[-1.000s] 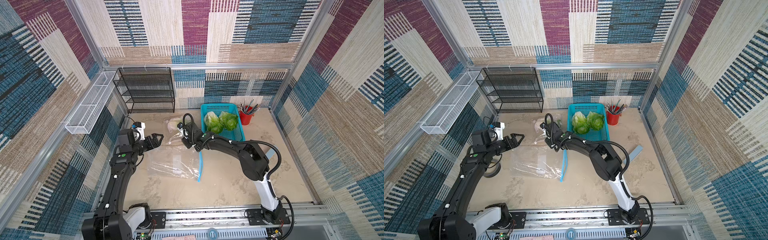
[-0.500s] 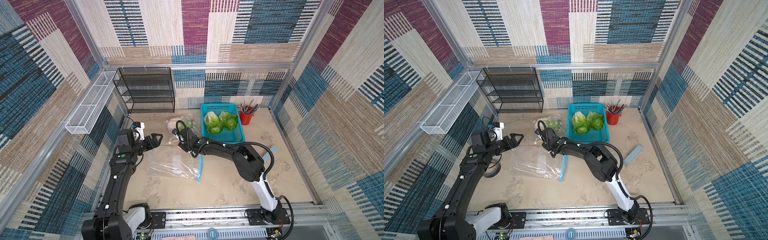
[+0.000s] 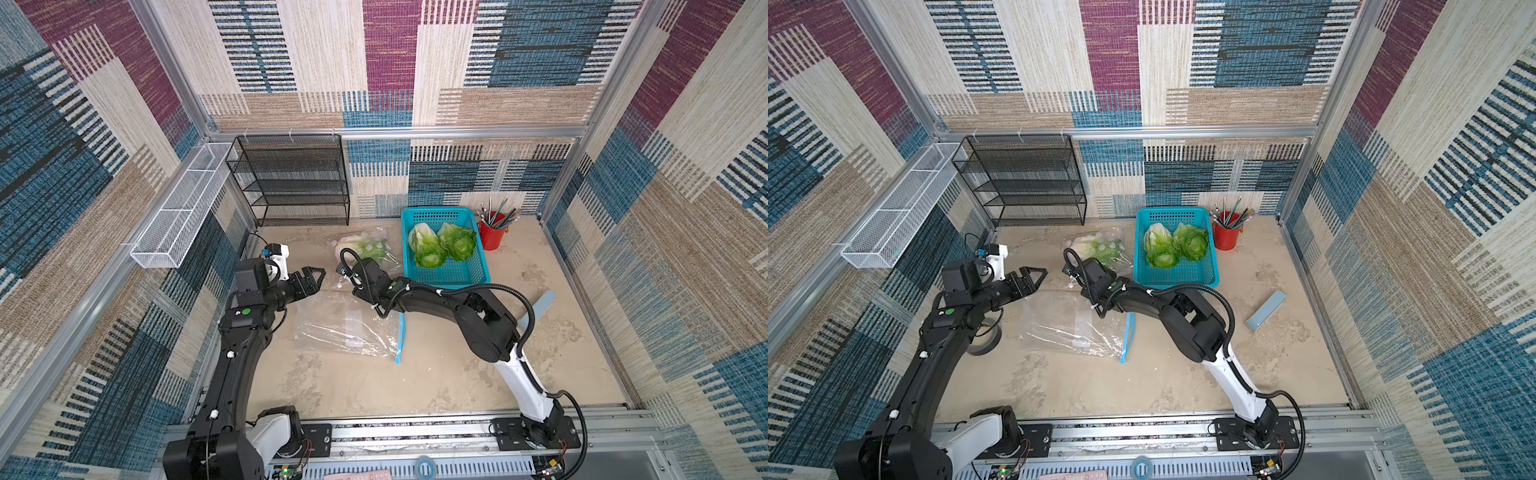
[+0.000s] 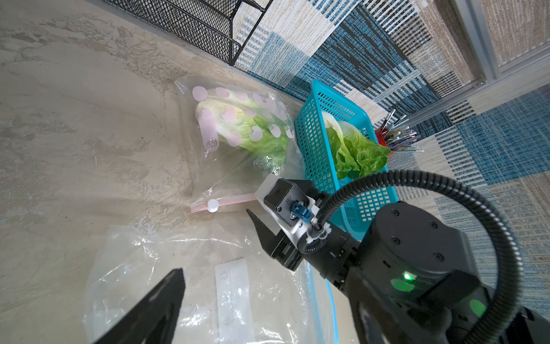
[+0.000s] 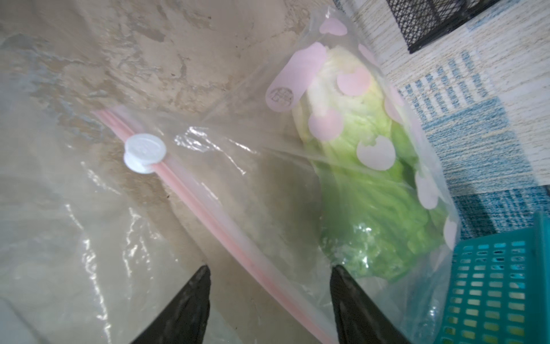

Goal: Open the zip-top bag and take out the chinese cabbages
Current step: Adjust the zipper food storage bag in the zipper food storage bag.

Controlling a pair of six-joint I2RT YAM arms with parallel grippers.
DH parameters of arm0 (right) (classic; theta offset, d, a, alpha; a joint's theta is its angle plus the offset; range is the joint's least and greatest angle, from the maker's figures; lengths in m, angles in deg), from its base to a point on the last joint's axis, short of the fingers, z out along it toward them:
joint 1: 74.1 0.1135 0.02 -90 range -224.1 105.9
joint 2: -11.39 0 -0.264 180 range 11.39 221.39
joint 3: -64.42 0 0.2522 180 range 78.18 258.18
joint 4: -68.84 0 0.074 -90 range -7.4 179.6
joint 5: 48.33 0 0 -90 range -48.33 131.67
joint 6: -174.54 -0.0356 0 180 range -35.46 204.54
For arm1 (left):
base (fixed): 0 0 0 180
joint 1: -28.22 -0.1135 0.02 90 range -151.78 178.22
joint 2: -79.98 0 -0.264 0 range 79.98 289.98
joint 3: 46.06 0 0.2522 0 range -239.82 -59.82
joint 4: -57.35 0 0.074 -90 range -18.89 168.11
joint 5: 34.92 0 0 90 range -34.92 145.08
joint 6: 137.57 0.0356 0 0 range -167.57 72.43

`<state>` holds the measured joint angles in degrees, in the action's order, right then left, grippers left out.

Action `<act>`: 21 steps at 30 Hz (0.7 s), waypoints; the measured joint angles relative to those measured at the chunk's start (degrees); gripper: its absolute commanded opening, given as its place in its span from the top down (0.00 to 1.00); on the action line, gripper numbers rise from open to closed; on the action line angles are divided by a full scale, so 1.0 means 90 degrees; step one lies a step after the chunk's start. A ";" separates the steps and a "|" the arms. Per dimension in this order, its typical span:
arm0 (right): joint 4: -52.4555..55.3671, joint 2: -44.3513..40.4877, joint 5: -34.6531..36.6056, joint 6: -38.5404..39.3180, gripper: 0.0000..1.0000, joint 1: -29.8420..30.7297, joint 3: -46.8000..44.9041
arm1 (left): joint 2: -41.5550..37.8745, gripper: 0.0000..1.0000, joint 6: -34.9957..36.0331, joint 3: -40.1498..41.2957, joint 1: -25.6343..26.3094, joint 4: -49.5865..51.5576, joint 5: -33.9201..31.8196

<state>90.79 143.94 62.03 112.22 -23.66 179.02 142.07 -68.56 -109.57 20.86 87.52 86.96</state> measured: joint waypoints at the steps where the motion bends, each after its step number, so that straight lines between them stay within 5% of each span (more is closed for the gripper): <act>1: -0.0036 0.0051 0.0041 0.0107 0.30 0.0000 0.0058 | -0.0002 0.13 0.0000 0.0000 0.0000 -0.0002 0.0000; 12: -0.0138 0.0459 0.0146 0.0787 0.23 0.0007 0.0503 | -0.0027 0.13 0.0000 0.0000 -0.0002 -0.0002 0.0000; 17: -0.0168 0.0714 0.0257 0.1039 0.66 0.0007 0.0838 | -0.0027 0.14 0.0000 0.0000 -0.0007 -0.0002 0.0000; 21: -0.0160 0.0860 0.0308 0.1175 0.90 0.0007 0.1056 | -0.0029 0.14 0.0000 0.0000 -0.0015 -0.0002 0.0000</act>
<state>89.34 151.68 64.81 122.80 -23.60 188.52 141.81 -68.56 -109.57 20.73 87.50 86.96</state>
